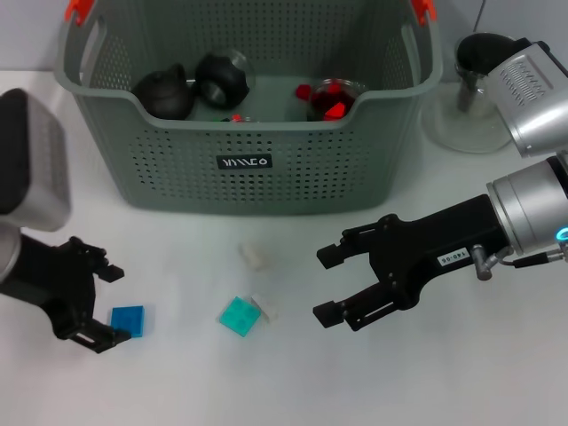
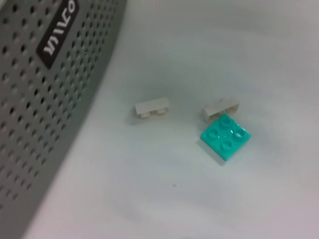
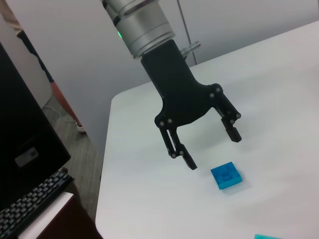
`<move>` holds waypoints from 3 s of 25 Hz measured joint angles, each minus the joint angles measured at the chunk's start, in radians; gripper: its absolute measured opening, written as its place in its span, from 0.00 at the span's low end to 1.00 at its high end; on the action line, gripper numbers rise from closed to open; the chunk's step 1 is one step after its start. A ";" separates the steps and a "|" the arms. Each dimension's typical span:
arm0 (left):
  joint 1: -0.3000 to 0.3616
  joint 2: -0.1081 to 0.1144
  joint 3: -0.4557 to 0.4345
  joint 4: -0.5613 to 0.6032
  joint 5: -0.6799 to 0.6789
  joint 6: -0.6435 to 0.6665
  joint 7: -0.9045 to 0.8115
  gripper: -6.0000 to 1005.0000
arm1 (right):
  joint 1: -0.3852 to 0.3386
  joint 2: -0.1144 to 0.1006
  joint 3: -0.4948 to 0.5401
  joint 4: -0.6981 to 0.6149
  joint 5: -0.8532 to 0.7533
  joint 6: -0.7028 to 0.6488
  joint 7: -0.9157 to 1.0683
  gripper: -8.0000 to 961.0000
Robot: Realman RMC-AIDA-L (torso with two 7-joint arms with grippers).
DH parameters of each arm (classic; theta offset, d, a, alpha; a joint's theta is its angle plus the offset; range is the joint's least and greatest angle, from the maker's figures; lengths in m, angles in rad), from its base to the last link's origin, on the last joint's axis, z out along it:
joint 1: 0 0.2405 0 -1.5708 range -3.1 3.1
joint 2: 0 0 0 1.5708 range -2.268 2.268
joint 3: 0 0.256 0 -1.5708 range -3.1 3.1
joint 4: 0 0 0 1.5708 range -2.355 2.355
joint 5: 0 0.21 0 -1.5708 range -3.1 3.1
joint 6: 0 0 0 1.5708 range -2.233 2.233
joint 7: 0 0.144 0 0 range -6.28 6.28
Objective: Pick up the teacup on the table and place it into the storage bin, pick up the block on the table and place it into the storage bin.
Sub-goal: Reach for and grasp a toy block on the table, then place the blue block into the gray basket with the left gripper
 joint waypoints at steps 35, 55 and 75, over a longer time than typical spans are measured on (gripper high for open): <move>-0.136 0.002 0.207 -0.239 0.178 -0.132 -0.145 0.69 | -0.001 0.001 0.001 0.042 0.000 0.065 -0.002 0.97; -0.211 0.010 -0.123 -0.101 -0.253 0.212 -0.175 0.41 | -0.016 -0.018 0.004 0.042 -0.002 0.060 -0.006 0.97; -0.456 0.072 -0.150 -0.284 -0.357 -0.548 -0.514 0.54 | -0.046 -0.022 0.018 0.043 -0.006 0.058 -0.005 0.97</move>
